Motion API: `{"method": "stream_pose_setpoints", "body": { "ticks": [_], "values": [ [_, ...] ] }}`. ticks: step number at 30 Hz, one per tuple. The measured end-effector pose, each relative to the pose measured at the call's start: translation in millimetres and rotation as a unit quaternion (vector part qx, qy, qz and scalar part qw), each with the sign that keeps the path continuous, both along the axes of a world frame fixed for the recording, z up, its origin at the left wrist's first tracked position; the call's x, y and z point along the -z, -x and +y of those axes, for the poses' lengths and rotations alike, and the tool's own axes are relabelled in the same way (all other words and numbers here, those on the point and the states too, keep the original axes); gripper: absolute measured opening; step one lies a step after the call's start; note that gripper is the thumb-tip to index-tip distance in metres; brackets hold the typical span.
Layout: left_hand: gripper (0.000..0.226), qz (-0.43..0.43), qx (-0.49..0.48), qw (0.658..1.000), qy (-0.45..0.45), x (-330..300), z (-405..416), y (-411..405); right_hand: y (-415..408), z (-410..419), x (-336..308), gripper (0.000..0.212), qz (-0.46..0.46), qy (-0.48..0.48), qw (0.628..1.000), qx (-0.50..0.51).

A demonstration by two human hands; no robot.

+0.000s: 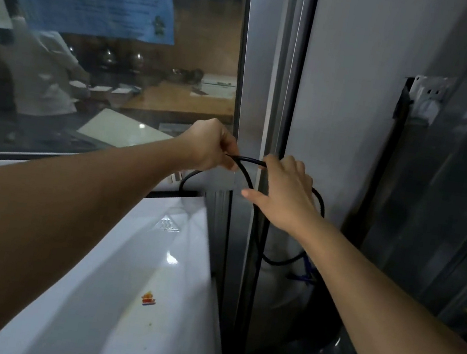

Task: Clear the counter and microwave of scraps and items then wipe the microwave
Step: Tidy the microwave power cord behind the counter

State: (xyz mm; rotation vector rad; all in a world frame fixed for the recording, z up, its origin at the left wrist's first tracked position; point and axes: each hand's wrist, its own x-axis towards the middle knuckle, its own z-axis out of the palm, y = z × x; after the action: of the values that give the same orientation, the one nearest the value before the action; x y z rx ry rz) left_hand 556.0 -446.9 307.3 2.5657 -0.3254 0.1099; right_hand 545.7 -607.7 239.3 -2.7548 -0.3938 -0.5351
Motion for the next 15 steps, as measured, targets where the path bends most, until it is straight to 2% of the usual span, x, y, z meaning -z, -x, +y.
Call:
{"method": "stream_pose_setpoints", "body": {
  "ticks": [3, 5, 7, 9, 11, 15],
  "values": [
    [0.008, -0.005, -0.006, 1.000, -0.011, 3, 0, -1, -3, 10, 3, 0.057, -0.098, 0.078, 0.991, 0.042],
    [0.007, -0.004, -0.007, 1.000, -0.014, 5, -1, 0, -5, 15, 4, 0.053, -0.125, 0.104, 0.985, 0.062],
    [0.008, -0.006, -0.009, 1.000, -0.011, 8, -3, 1, -11, 17, 9, 0.048, -0.104, 0.080, 0.990, 0.056],
    [0.006, -0.004, -0.009, 1.000, -0.015, 10, -3, 3, -16, 21, 12, 0.039, -0.026, -0.049, 0.997, 0.050],
    [0.010, -0.004, -0.007, 0.999, -0.039, 11, -2, 4, -21, 20, 18, 0.032, 0.036, -0.158, 0.986, 0.049],
    [0.027, -0.068, -0.023, 0.992, -0.102, 16, 5, 8, -21, 17, 28, 0.027, 0.049, -0.111, 0.992, 0.021]
  ]
}}
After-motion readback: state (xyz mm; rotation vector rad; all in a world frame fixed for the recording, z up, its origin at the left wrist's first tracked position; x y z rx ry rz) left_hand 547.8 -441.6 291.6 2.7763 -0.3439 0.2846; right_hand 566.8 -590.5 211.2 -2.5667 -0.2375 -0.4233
